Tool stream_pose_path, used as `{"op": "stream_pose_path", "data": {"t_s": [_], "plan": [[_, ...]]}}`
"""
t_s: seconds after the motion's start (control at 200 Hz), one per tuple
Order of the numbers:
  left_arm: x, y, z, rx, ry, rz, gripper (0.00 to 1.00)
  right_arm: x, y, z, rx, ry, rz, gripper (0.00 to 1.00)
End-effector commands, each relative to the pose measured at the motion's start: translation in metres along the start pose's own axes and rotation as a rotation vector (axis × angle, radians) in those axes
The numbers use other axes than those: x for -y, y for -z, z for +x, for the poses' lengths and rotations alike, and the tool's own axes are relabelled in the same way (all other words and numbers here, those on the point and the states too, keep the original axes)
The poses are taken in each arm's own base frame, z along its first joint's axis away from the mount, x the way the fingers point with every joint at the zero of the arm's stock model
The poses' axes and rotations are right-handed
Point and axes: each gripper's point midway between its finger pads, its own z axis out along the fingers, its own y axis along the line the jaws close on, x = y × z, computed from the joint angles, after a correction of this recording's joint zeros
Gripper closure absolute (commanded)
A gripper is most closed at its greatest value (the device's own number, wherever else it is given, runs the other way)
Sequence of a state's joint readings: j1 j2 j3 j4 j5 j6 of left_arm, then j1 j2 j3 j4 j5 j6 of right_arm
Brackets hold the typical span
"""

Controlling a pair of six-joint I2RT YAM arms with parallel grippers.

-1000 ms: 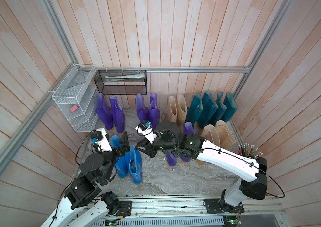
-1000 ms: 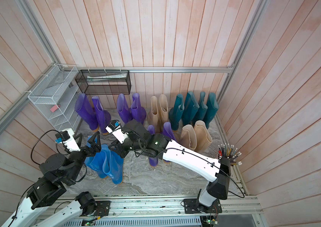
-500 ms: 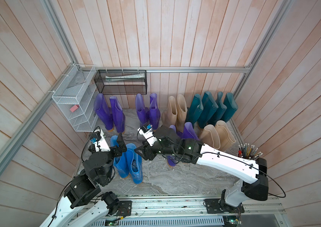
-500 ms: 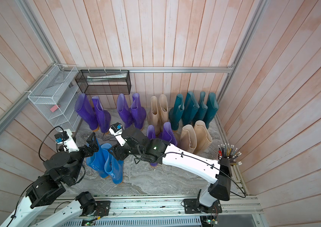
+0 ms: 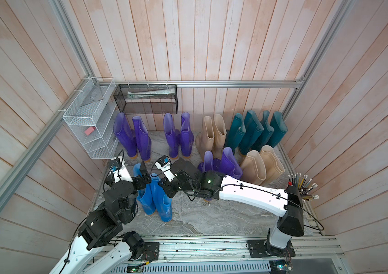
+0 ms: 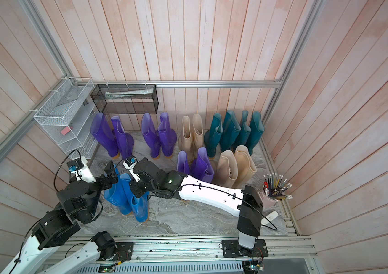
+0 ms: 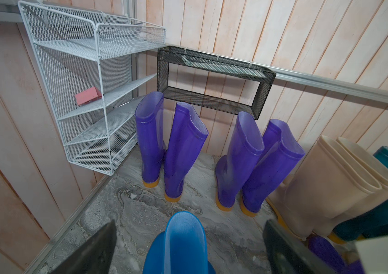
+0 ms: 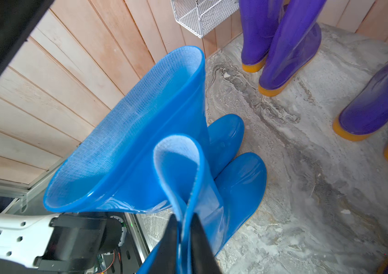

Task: Match and arrange rain boots in pairs
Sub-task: Pick up the rain boot at the center of the board, then pair a pair of rain boots at the center of the board, then place the rain boot at the center of the board.

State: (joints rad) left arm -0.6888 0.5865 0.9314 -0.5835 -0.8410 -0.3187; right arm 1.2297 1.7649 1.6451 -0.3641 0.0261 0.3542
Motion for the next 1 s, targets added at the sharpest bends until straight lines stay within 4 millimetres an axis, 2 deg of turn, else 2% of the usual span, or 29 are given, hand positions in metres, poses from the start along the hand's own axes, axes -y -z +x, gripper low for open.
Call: {"op": "stream_pose_path", "data": {"t_s": [0.0,0.175,0.395,0.57,0.74,0.865,0.995], "plan": [[0.001,-0.003,-0.003,0.005,0.017,0.007,0.01,0.011,0.016,-0.023,0.074,0.035,0.066,1.0],[-0.005,-0.013,0.002,-0.026,0.014,-0.009,0.05,0.024,0.044,-0.043,0.13,0.062,0.1,1.0],[-0.013,-0.032,0.015,-0.119,0.01,-0.033,0.03,0.036,0.072,-0.057,0.176,0.07,0.126,1.0],[-0.008,-0.046,0.029,-0.263,0.036,0.011,0.0,0.055,0.08,-0.055,0.179,0.051,0.128,1.0],[0.003,-0.046,0.04,-0.34,0.029,0.063,0.01,0.069,0.081,-0.055,0.186,0.036,0.127,1.0],[0.005,-0.05,0.063,-0.407,0.015,0.068,0.1,0.077,0.081,-0.056,0.206,0.004,0.122,1.0],[0.004,-0.052,0.075,-0.424,0.005,0.072,0.32,0.084,0.082,-0.056,0.233,-0.037,0.145,1.0]]}}
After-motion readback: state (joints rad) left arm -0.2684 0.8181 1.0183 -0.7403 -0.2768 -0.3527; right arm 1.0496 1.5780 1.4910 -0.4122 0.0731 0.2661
